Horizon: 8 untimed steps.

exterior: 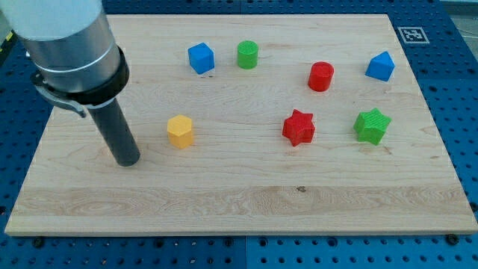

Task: Move the yellow heart to the top left of the yellow hexagon

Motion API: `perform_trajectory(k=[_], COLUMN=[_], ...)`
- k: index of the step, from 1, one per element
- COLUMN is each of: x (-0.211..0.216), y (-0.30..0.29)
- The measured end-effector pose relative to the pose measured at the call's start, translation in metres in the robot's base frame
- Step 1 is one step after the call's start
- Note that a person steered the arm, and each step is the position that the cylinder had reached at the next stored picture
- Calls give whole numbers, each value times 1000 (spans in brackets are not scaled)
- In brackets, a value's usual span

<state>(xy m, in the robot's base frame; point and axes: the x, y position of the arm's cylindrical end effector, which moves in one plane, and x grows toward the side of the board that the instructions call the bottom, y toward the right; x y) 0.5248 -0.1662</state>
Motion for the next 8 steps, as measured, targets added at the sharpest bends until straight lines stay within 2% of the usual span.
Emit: perform_trajectory(k=[2,4,5,7,8], x=[28,-18,-63,-80,-68], y=[-9,-31,-59,-96,-66])
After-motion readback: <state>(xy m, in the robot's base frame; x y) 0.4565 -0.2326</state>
